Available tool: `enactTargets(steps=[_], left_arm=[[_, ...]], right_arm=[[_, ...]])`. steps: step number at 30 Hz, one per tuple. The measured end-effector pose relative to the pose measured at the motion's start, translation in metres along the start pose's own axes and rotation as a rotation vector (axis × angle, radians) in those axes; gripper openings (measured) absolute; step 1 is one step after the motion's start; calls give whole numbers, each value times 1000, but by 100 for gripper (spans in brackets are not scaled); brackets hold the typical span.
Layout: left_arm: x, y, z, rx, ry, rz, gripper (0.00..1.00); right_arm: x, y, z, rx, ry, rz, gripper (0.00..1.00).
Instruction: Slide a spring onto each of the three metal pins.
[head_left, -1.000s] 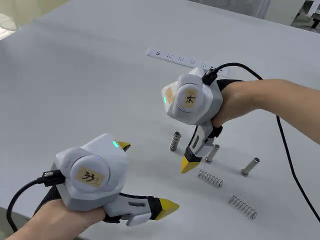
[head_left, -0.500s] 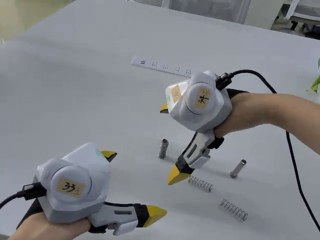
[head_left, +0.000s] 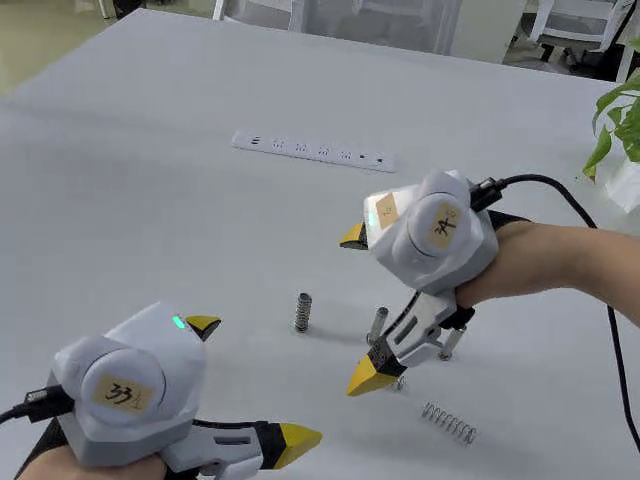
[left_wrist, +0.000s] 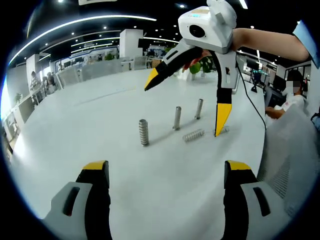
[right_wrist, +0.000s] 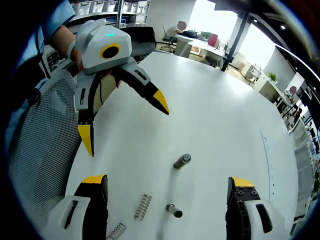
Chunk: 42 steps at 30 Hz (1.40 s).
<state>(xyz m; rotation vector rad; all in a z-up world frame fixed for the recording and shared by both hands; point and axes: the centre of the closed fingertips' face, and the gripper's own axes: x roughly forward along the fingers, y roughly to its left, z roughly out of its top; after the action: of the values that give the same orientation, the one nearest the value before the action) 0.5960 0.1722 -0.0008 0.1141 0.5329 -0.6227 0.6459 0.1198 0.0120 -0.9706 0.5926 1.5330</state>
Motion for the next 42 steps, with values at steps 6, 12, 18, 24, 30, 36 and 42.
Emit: enactTargets(steps=[6, 12, 18, 24, 30, 36, 42], left_arm=[[2, 0, 2, 6, 5, -11, 94], [2, -1, -2, 9, 16, -21, 94], [5, -3, -4, 13, 23, -36, 94], [9, -6, -3, 22, 29, -54, 94], [12, -7, -6, 22, 38, -70, 94], [14, -8, -8, 27, 48, -83, 94], [15, -7, -8, 20, 51, -89, 94]], right_arm=[[-9, 8, -15, 67, -28, -28, 100], [-21, 13, -30, 129, -52, -59, 100], [-36, 17, -49, 218, -76, -98, 100], [-47, 25, -77, 293, -71, -135, 99], [-56, 35, -99, 365, -81, -161, 99], [-65, 41, -113, 441, -112, -199, 99], [-70, 50, -118, 499, -143, -232, 100]])
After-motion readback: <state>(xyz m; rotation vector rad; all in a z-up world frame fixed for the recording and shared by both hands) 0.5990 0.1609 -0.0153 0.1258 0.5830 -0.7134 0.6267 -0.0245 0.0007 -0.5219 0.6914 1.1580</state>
